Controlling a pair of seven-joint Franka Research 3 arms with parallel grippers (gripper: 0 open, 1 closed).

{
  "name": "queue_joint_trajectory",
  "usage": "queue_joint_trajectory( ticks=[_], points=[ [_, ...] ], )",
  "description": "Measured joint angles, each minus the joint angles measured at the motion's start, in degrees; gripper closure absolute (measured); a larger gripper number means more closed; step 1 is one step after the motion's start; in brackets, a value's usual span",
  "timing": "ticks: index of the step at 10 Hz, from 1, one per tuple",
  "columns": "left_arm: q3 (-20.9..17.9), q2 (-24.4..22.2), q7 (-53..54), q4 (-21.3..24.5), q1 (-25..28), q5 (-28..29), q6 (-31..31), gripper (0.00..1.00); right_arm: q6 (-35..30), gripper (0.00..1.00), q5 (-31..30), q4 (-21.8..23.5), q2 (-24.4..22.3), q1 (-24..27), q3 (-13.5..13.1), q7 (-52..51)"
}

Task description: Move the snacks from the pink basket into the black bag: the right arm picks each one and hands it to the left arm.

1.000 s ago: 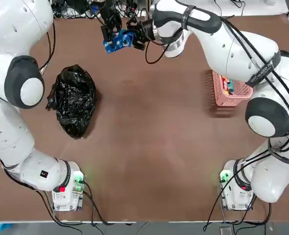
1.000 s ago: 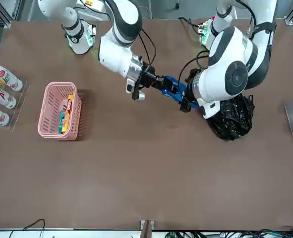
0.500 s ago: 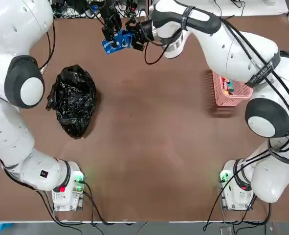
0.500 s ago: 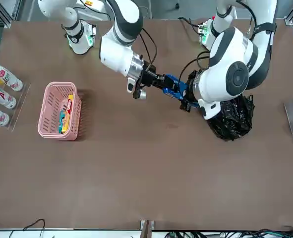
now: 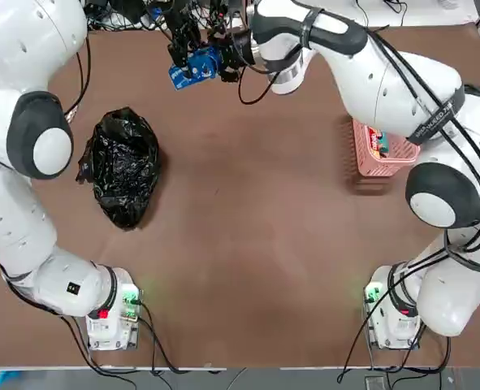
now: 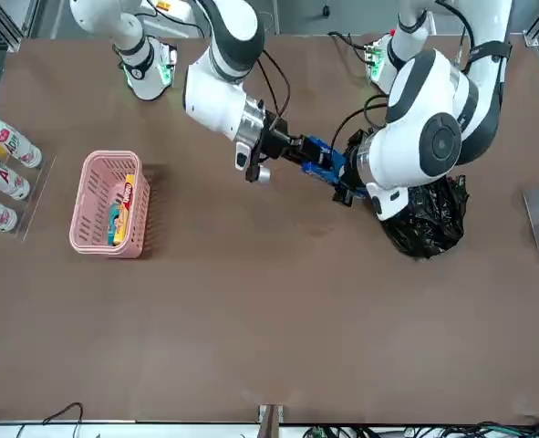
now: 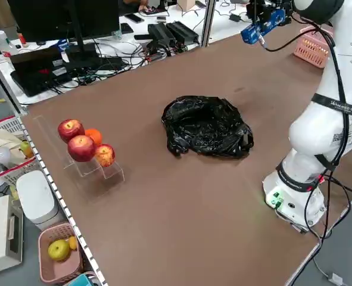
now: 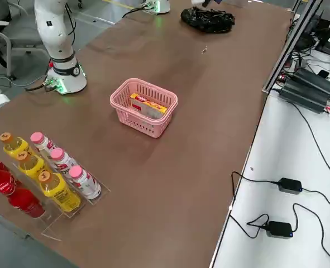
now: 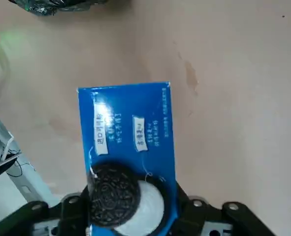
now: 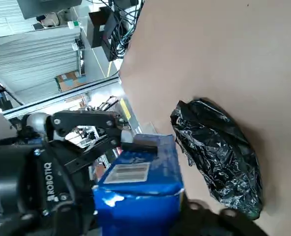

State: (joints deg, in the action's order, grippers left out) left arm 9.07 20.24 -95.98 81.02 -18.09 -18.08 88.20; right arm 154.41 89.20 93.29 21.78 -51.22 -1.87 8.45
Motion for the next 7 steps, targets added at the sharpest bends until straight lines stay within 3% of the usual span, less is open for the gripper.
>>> queue_joint_trajectory(
  ticks=[1, 2, 7],
  points=[
    [0.0, 0.1, 0.0, 0.2, 0.1, 0.4, 0.0, 0.43, 0.1, 0.07, 0.0, -0.4, 0.0, 0.0, 0.0, 0.0],
    [0.0, 0.4, 0.5, 0.3, 0.1, 1.0, 0.0, 0.43, 0.1, 0.00, 0.0, -0.5, 0.0, 0.0, 0.0, 0.1],
    [-0.2, 2.1, 6.5, 2.3, 5.2, 5.8, -0.9, 0.43, 0.1, 0.00, -1.2, -1.5, 0.2, 1.9, -0.9, 0.0]
  ],
)
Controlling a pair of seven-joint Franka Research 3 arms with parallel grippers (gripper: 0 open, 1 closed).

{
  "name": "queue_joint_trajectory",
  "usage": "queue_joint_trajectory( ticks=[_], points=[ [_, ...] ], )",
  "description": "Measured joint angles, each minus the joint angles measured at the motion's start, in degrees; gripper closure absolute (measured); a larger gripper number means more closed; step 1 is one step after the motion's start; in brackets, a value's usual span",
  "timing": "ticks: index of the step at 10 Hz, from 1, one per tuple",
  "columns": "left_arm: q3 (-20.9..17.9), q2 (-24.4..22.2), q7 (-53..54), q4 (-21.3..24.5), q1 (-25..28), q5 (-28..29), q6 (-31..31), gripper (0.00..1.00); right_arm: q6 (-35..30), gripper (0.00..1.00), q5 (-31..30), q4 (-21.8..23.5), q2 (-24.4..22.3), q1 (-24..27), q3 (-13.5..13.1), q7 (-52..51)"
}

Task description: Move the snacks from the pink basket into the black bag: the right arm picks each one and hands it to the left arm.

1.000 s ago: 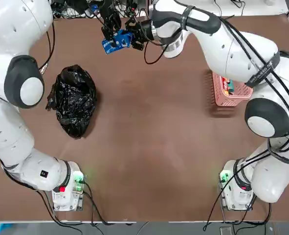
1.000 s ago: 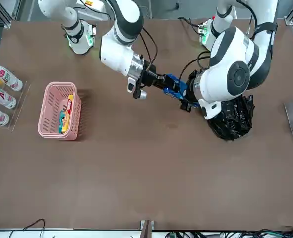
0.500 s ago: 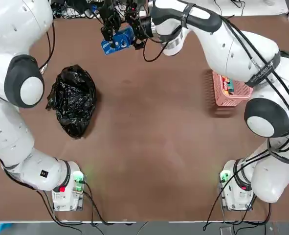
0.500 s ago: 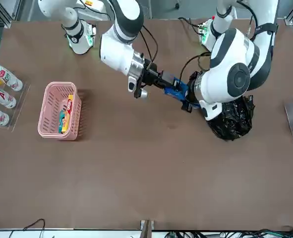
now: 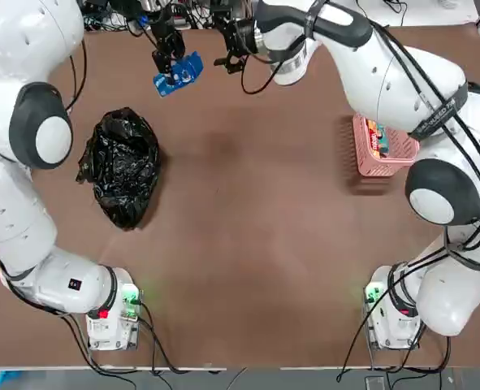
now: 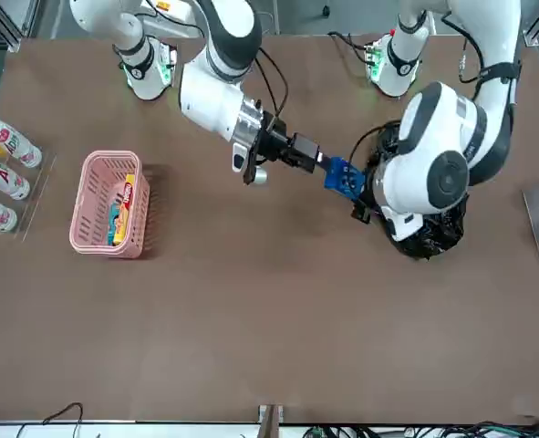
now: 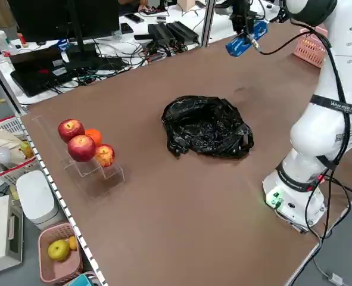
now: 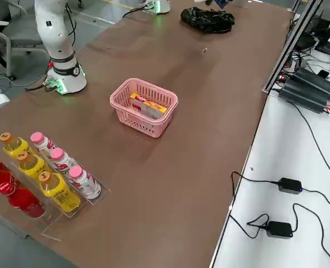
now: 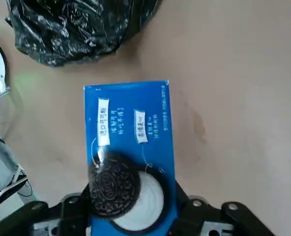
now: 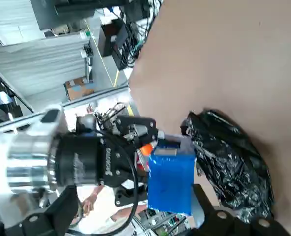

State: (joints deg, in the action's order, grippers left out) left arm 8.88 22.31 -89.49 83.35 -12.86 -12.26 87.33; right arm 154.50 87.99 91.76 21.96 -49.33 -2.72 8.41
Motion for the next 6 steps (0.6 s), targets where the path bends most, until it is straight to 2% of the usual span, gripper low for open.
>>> queue_joint_trajectory(
  ticks=[2, 3, 5, 6],
  points=[
    [-0.1, -0.1, 2.2, 0.0, 1.3, 1.2, -2.1, 0.43, -2.9, 0.00, -5.8, 0.4, 0.1, 3.3, -0.2, 0.1],
    [-0.1, -0.2, 3.0, 0.0, 2.4, 3.1, -3.2, 0.43, -6.6, 0.00, -10.7, 0.8, 0.2, 6.0, -0.3, 0.1],
    [-0.1, -0.9, 6.3, 2.4, 5.0, 7.6, -4.4, 0.44, -17.5, 0.00, -23.6, 0.9, -0.5, 13.7, -0.7, 0.0],
    [-0.1, -2.0, 8.8, 5.8, 5.9, 10.1, -4.4, 0.44, -22.6, 0.00, -30.7, 0.8, -1.4, 17.6, -0.8, 0.0]
  ],
)
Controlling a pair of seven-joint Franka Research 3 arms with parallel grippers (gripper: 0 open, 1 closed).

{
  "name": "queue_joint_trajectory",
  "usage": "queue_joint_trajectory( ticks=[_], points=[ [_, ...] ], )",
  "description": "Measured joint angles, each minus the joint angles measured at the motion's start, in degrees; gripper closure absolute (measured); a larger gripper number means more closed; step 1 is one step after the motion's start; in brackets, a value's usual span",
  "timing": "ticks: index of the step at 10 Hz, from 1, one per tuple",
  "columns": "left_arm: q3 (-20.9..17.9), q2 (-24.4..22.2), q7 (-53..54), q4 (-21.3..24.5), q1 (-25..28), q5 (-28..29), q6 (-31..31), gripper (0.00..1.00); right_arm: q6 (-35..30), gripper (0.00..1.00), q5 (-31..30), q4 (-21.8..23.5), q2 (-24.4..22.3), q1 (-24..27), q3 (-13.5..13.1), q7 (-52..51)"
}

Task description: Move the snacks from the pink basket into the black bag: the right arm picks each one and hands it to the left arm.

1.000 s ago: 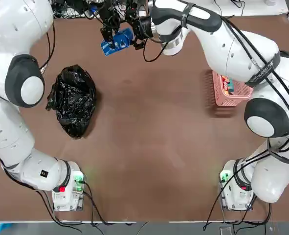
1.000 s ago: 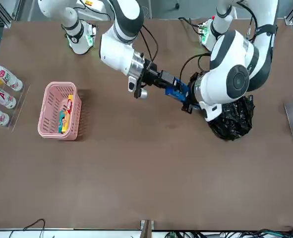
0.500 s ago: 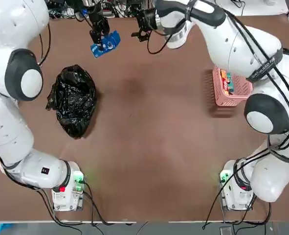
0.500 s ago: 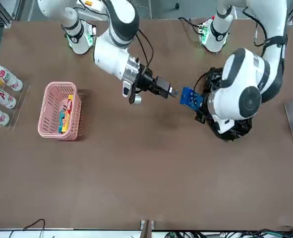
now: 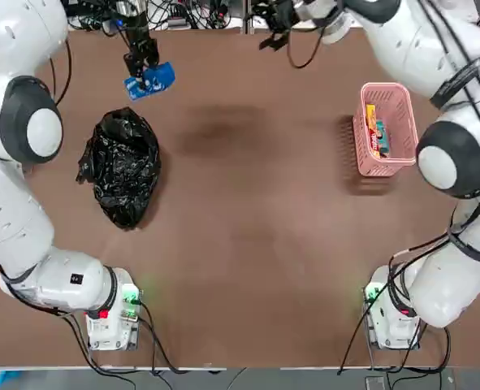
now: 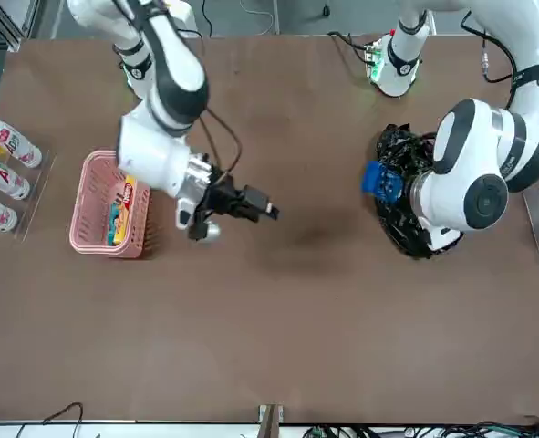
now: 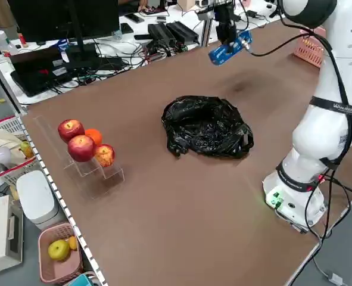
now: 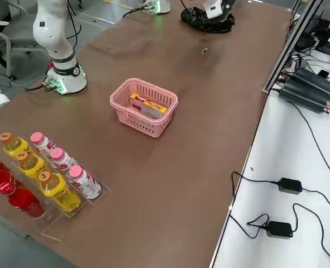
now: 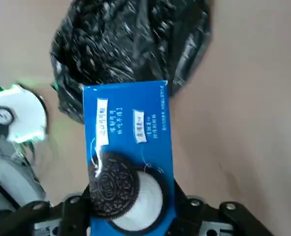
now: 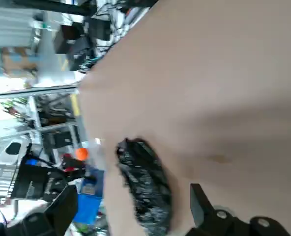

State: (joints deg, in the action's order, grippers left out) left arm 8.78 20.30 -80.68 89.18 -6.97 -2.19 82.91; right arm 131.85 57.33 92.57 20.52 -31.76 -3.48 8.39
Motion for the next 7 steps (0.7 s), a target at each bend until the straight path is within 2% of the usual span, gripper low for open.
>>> queue_joint_trajectory(
  ticks=[2, 4, 7],
  points=[
    [0.0, -2.6, 4.6, 7.8, 2.0, 4.6, 0.9, 0.44, -7.8, 0.00, -10.8, -0.1, -2.6, 4.8, 0.0, 0.1],
    [0.0, -4.7, 7.6, 15.9, 4.5, 9.0, 4.8, 0.44, -14.1, 0.00, -19.7, -0.1, -4.9, 7.5, 0.0, 0.1],
    [0.0, -6.0, 8.4, 29.7, 6.8, 13.2, 17.3, 0.44, -24.7, 0.00, -34.2, -0.1, -8.6, 13.4, 0.0, -2.1]
  ],
)
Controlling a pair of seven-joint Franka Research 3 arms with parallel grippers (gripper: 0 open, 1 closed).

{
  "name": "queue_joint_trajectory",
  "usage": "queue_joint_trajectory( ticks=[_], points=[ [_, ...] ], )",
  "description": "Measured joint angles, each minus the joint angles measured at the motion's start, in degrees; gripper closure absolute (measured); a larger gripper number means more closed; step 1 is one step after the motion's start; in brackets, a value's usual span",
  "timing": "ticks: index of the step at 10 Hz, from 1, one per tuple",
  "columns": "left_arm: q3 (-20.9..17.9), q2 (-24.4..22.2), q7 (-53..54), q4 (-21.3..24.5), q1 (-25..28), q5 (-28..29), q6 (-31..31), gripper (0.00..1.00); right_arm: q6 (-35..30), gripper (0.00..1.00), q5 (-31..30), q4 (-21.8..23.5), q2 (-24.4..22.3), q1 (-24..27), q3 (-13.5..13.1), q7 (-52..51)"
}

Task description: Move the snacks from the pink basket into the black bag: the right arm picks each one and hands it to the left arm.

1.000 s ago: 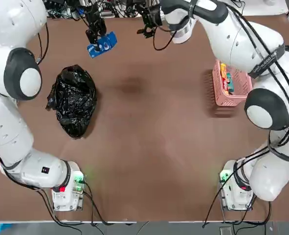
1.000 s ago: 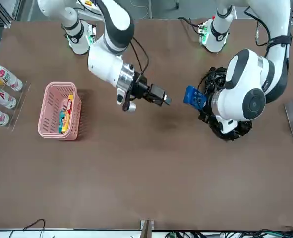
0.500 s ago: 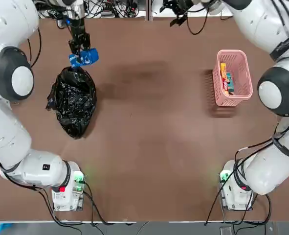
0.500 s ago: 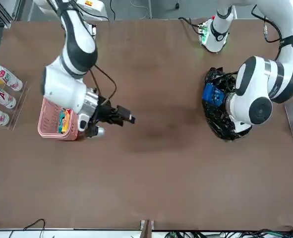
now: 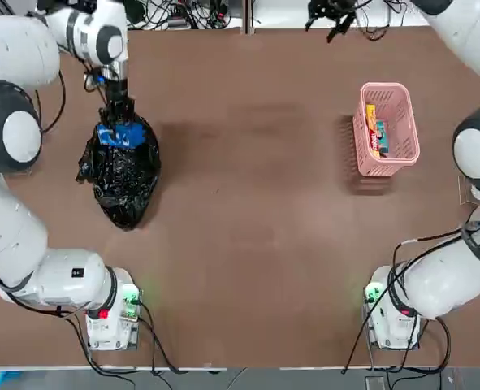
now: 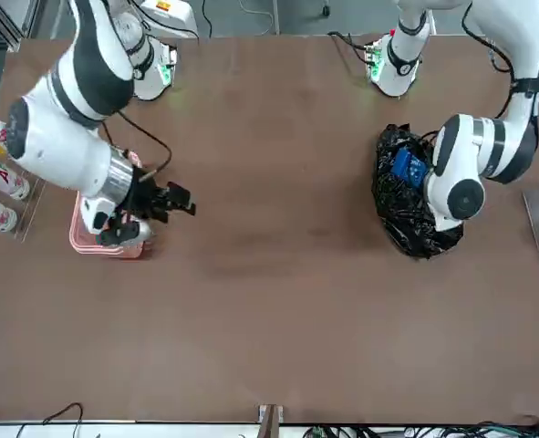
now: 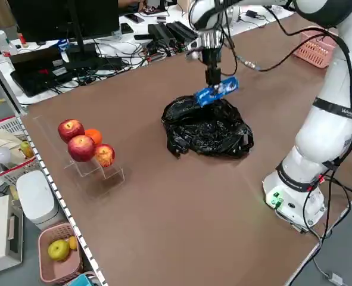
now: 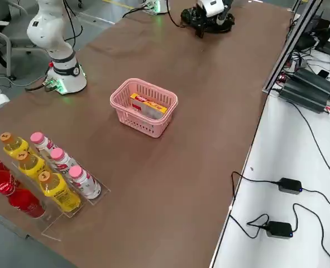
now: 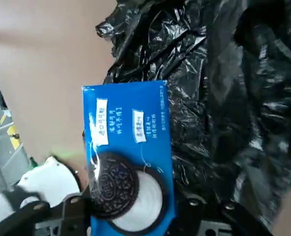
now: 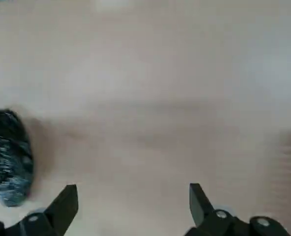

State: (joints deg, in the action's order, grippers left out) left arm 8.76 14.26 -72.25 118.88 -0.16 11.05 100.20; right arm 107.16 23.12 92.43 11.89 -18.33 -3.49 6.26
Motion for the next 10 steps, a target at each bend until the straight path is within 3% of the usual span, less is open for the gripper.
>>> queue_joint_trajectory(
  ticks=[2, 4, 6, 10],
  points=[
    [0.0, -0.2, 0.0, 6.1, 0.4, 2.1, 5.7, 0.44, -3.3, 0.00, -6.0, 0.3, -1.2, 5.4, 0.0, -6.8],
    [0.0, -0.8, 0.0, 7.5, 1.0, 2.8, 7.5, 0.44, -4.1, 0.00, -10.4, 1.9, -1.3, 11.4, -0.1, -13.8],
    [0.0, -1.4, 0.0, 7.5, 1.3, 2.8, 8.3, 0.43, -3.8, 0.00, -15.0, 5.0, -2.3, 14.0, -0.1, -15.0],
    [0.1, -2.0, 0.0, 6.8, 1.9, 2.8, 8.9, 0.22, 8.2, 0.00, -17.9, 23.5, -10.9, 16.5, 0.0, -17.3]
  ],
)
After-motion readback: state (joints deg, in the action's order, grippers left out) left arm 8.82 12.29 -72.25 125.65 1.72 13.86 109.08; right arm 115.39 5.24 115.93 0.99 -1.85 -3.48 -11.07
